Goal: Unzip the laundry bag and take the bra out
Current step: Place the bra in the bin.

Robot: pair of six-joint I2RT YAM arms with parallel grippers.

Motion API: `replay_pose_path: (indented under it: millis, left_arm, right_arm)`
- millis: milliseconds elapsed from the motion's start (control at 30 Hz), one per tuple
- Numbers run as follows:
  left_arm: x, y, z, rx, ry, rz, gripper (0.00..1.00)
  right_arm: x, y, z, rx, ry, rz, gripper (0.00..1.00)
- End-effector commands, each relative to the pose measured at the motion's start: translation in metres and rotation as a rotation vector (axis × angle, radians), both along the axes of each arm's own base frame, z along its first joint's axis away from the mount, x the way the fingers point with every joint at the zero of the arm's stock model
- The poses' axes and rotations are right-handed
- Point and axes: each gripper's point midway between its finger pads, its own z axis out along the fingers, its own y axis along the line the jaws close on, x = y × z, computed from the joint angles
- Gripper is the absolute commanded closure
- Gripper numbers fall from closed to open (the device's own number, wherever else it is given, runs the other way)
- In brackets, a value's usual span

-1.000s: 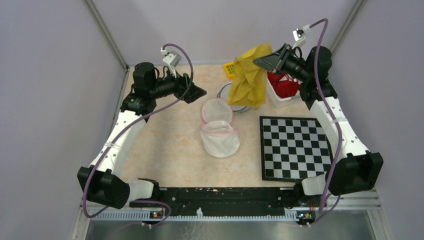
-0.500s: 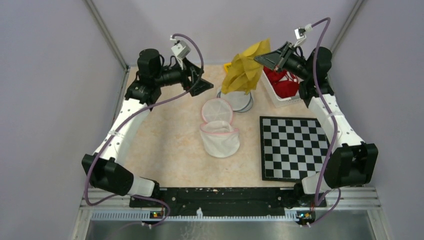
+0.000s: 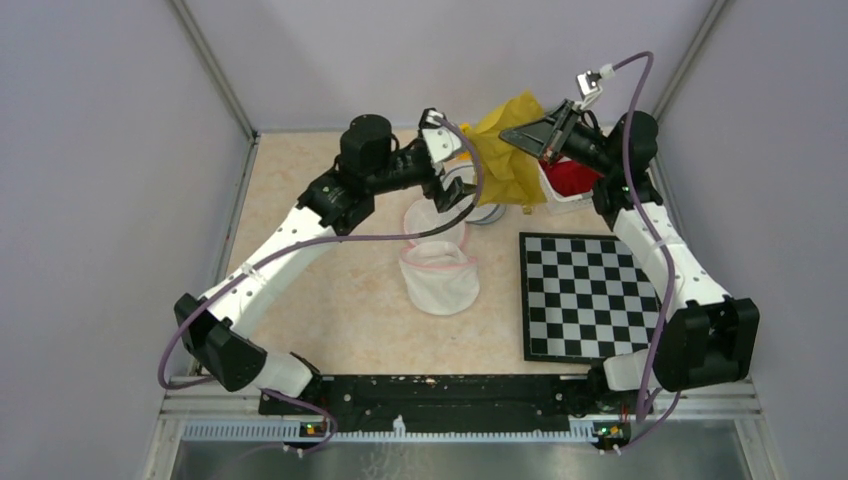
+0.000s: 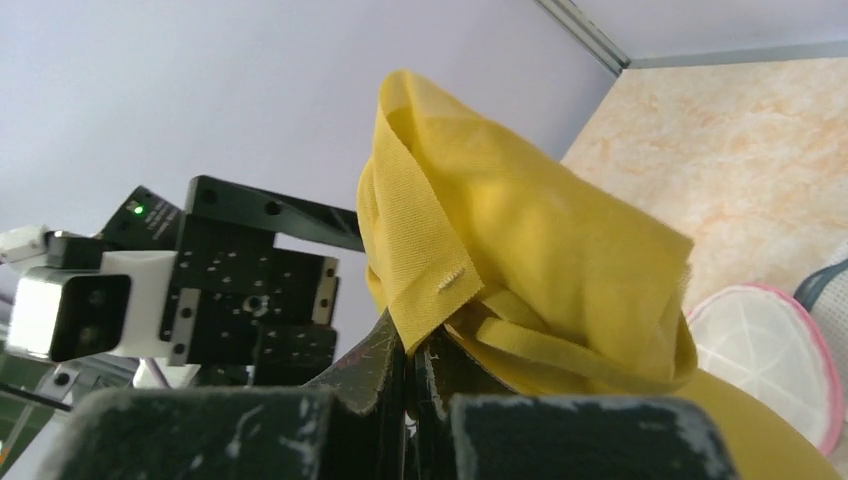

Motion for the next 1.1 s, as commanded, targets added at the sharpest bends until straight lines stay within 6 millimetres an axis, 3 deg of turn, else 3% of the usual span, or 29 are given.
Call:
replay_pose_path:
  millis: [0,200,267,333,367,467,567,633,800,867,1067]
  left_arm:
    - [0.037,0.0,0.0,0.026,-0.104,0.15,0.01]
    - [0.061,0.006,-0.001,0.028,-0.106,0.27,0.01]
    - [0.059,0.007,0.001,-0.003,-0.08,0.279,0.01]
    - [0.045,0.002,0.006,-0.042,-0.084,0.215,0.04]
    - [0.034,-0.002,0.01,-0.064,-0.093,0.16,0.08]
    - [0.009,-0.007,0.021,-0.125,-0.093,0.049,0.36]
    - [-0.001,-0.01,0.022,-0.131,-0.059,0.002,0.67]
    - [-0.003,-0.009,0.019,-0.136,-0.032,-0.007,0.77]
    - [-0.012,0.003,0.009,-0.124,0.07,-0.06,1.0]
    - [-0.017,0.011,0.004,-0.113,0.121,-0.088,1.0]
    - [-0.052,0.022,-0.021,-0.07,0.272,-0.251,1.0]
  right_arm:
    - [-0.029,0.005,0.034,0.04,-0.101,0.04,1.0]
    - [-0.042,0.013,0.035,0.036,-0.115,0.073,1.0]
    - [-0.046,0.017,0.034,0.031,-0.122,0.085,1.0]
    - [-0.048,0.02,0.031,0.028,-0.12,0.097,1.0]
    - [-0.05,0.021,0.031,0.028,-0.121,0.101,1.0]
    - [-0.051,0.022,0.027,0.021,-0.113,0.105,1.0]
    - [-0.055,0.022,0.025,0.013,-0.115,0.117,1.0]
    - [-0.059,0.022,0.024,0.005,-0.128,0.132,0.99]
    - [-0.07,0.008,0.027,-0.094,-0.24,0.144,0.64]
    - [-0.073,-0.005,0.028,-0.158,-0.311,0.124,0.52]
    - [-0.104,-0.027,0.024,-0.408,-0.632,0.121,0.36]
